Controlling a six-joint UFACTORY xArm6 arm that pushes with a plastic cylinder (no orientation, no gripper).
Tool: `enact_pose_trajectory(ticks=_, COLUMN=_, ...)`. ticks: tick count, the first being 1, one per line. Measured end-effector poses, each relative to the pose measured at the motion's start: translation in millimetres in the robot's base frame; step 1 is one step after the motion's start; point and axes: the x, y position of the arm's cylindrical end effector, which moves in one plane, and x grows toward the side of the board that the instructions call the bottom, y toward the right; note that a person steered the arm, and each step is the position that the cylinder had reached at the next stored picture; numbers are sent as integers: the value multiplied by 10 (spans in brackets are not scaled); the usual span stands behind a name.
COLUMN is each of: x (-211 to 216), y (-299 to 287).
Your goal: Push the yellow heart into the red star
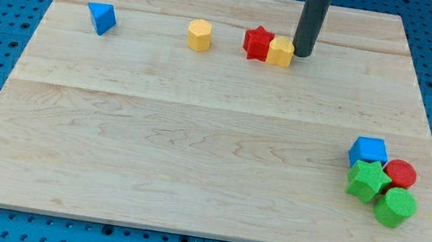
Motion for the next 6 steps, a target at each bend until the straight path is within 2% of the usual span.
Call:
enact_pose_trajectory(ticks=1, x=232, y=-181)
enact_pose_trajectory(ticks=2, x=254, y=-419)
enact_pose_trajectory(ticks=3, x=286, y=-393)
enact_pose_trajectory(ticks=4, x=547, y=-349)
enact_pose_trajectory(ticks=5, x=776, y=-453)
enact_pose_trajectory(ticks=6, x=787, y=-669)
